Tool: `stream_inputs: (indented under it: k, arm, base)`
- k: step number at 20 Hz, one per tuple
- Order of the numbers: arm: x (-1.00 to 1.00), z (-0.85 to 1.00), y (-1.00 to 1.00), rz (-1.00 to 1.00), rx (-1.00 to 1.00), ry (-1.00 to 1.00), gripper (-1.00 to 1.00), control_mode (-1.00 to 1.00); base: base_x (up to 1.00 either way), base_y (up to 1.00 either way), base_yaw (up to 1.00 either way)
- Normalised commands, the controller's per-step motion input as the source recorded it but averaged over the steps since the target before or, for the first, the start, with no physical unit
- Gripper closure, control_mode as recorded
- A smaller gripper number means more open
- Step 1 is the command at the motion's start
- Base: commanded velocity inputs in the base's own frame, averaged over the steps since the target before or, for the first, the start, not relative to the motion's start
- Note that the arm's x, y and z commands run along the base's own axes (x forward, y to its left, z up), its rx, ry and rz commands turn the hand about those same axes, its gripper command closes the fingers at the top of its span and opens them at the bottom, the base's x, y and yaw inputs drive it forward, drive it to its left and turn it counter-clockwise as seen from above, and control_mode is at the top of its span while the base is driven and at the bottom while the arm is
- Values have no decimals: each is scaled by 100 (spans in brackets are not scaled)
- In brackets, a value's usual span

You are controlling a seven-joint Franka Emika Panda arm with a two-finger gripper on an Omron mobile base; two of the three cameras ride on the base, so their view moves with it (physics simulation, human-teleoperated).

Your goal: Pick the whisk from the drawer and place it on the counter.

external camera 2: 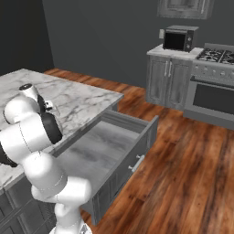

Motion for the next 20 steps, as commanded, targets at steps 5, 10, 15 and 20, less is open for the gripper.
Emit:
stream_inputs:
  k: [5, 10, 15, 20]
  arm:
    - [-51, -100, 13, 7, -13, 10, 100, -100]
    - [-36, -100, 15, 6, -11, 6, 100, -100]
    - [-8, -88, 14, 5, -6, 1, 100, -100]
    - [0, -45, 9, 4, 0, 0, -100, -100]
  base:
    - [0, 0, 0]
    - [0, 0, 0]
    - [0, 0, 0]
    - [0, 0, 0]
